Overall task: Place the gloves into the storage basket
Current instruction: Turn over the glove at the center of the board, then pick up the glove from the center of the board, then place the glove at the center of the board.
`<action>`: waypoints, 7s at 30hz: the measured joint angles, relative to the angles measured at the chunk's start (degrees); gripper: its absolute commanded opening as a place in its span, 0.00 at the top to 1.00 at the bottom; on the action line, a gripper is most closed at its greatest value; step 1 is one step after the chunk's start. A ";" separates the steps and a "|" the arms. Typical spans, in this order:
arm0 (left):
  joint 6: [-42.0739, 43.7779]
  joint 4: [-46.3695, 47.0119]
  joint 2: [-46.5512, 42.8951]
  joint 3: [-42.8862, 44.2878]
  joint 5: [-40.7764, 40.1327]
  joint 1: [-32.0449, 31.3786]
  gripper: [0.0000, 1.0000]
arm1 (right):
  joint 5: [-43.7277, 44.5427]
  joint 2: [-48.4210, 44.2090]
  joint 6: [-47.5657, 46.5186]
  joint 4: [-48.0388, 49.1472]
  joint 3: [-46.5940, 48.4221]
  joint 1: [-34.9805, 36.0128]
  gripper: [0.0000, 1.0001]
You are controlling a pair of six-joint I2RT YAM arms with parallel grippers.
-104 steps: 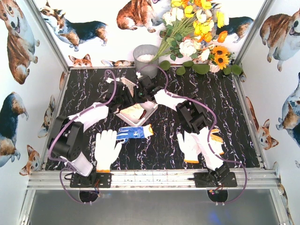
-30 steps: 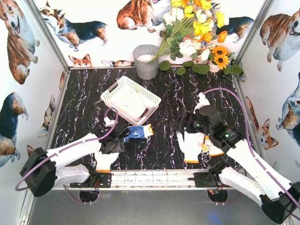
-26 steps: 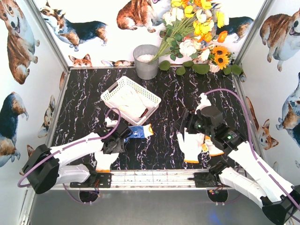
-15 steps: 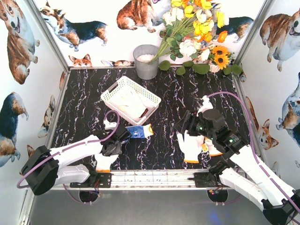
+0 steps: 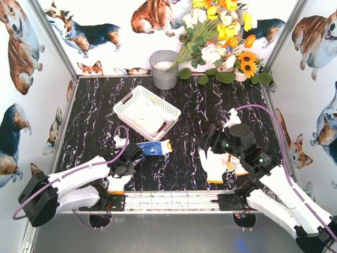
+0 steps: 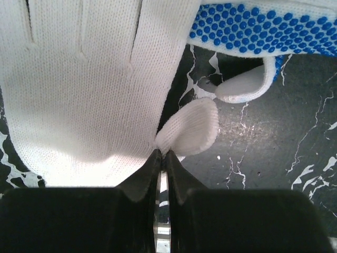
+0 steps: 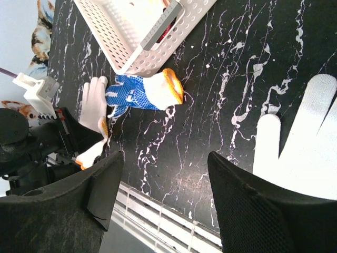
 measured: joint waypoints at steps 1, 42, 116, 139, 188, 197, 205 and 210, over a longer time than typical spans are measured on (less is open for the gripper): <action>0.15 -0.22 -0.46 0.00 0.17 0.00 1.00 | -0.02 -0.22 0.11 0.00 -0.02 0.00 0.33; -0.66 40.26 4.26 16.31 18.99 -16.41 0.69 | 5.70 -2.64 1.36 -6.29 -0.70 0.00 0.33; 6.12 30.91 14.97 16.59 8.15 -13.44 0.03 | 6.86 14.32 4.46 -5.03 -1.01 -4.20 0.22; 39.65 6.34 2.69 26.34 15.52 32.35 0.00 | 10.62 15.61 7.69 -26.10 -2.71 -28.35 0.25; 25.00 37.62 -19.37 4.24 42.18 18.67 0.00 | -50.58 10.43 18.53 29.16 1.31 -8.87 1.00; 21.99 50.01 -14.73 4.28 45.05 8.20 0.00 | -54.86 11.76 22.03 38.84 1.53 -1.95 1.00; 18.73 61.26 -13.33 3.76 45.94 3.04 0.24 | -55.60 11.85 22.84 41.13 1.53 -1.73 1.00; 15.47 67.08 -12.35 2.08 45.42 2.05 0.61 | -54.93 11.82 21.27 39.74 1.53 -1.73 1.00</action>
